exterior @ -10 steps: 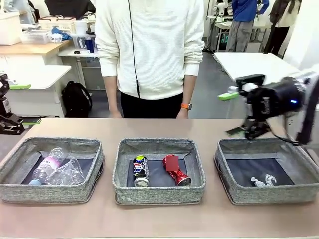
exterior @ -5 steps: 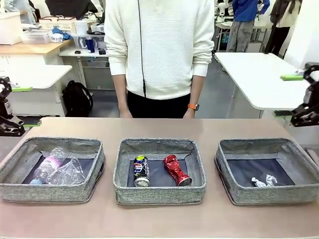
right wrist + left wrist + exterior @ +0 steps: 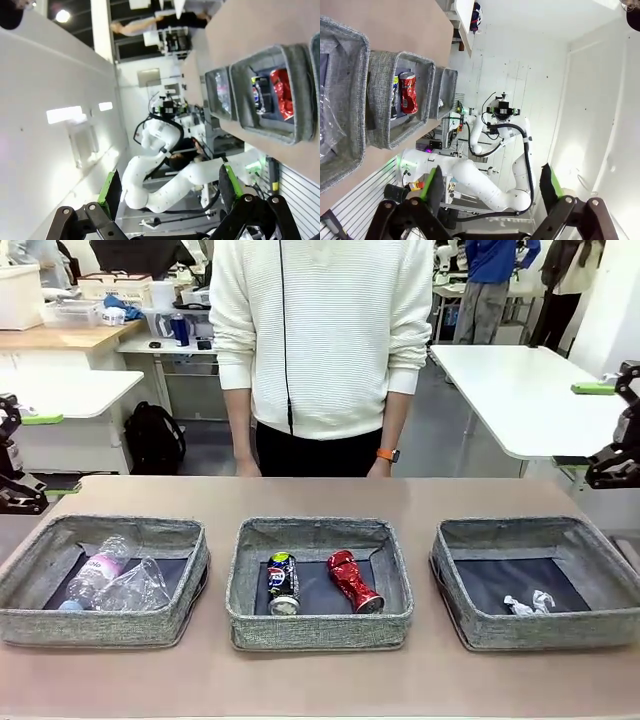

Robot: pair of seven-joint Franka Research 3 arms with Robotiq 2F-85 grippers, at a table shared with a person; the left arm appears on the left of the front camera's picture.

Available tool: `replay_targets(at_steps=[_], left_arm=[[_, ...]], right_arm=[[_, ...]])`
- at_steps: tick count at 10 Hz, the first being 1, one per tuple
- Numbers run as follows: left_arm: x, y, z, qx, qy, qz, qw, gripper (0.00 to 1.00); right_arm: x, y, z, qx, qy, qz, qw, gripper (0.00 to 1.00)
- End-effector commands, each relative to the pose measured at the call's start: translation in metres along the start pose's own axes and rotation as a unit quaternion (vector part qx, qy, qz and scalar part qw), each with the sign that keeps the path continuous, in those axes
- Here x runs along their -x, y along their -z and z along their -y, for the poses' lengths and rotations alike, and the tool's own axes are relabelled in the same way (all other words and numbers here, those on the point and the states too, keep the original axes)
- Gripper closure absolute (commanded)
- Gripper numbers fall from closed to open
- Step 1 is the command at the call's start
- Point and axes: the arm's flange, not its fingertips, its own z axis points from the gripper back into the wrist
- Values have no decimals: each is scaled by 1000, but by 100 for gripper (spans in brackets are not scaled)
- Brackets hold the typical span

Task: Sort the waste into the appropriate baskets.
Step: Place the picked waste into the Fabric basket indicated by the person.

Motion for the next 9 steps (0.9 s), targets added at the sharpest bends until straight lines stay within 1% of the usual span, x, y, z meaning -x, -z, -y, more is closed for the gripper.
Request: replay_targets(at_steps=[1, 9], left_arm=[[1, 0, 1, -1, 2, -2, 1000, 0], [1, 0, 1, -1, 2, -2, 1000, 0]], right_arm=[[4, -2, -2, 6, -5, -8, 1000, 0], [4, -2, -2, 6, -5, -8, 1000, 0]])
